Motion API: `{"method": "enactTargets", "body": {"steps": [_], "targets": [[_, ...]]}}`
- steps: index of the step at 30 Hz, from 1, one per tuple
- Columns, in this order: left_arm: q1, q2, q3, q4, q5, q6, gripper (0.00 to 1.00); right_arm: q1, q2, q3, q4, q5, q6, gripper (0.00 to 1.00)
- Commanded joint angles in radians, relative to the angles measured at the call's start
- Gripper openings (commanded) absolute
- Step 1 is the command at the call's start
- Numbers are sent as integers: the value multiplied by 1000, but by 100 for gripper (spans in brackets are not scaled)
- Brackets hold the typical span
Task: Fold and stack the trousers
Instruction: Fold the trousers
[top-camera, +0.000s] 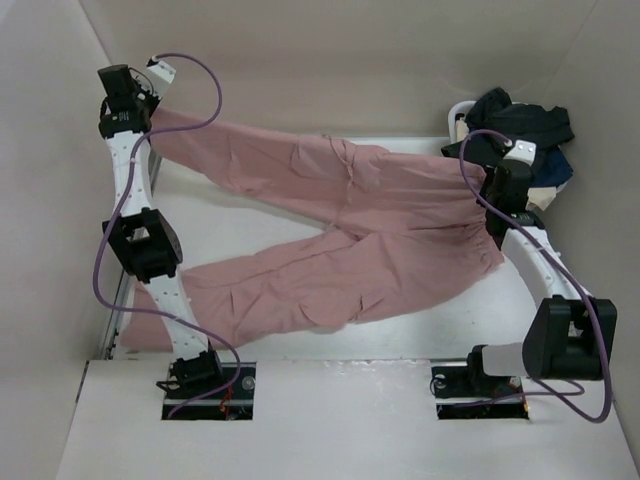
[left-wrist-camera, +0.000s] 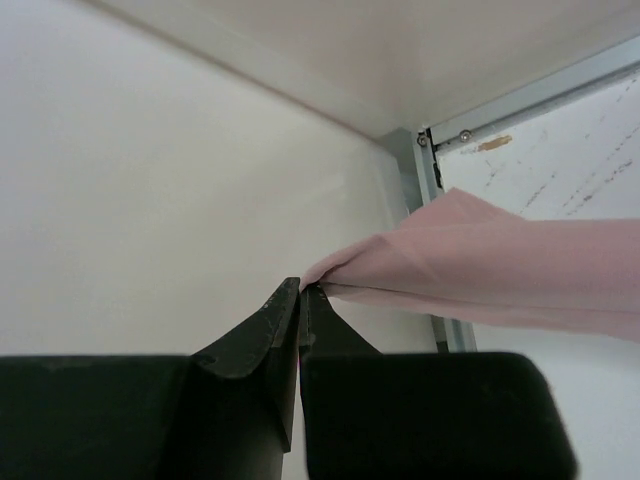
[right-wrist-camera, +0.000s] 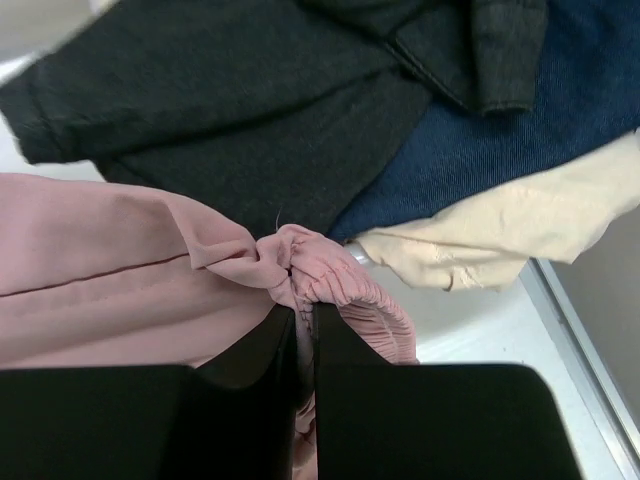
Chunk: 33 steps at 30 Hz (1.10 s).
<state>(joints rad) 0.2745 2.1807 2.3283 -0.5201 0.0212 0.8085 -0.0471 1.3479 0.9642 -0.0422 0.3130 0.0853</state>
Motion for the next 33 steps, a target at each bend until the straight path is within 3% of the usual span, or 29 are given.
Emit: {"method": "enactTargets", "body": {"steps": [1, 6, 13, 19, 27, 33], "targets": [[29, -134, -82, 100, -7, 23, 0, -27, -76, -2, 76, 11, 2, 0], [45, -424, -502, 224, 31, 64, 1, -114, -245, -188, 91, -12, 36, 0], [162, -869, -1029, -53, 98, 262, 1, -214, -362, -311, 87, -176, 67, 1], [311, -1025, -1237, -138, 103, 296, 0, -236, -409, -340, 19, -193, 50, 3], [334, -1134, -1468, -143, 85, 333, 0, -242, -483, -410, -67, -201, 57, 7], [414, -1239, -1599, -127, 92, 510, 2, -293, -559, -401, -206, -196, 39, 12]]}}
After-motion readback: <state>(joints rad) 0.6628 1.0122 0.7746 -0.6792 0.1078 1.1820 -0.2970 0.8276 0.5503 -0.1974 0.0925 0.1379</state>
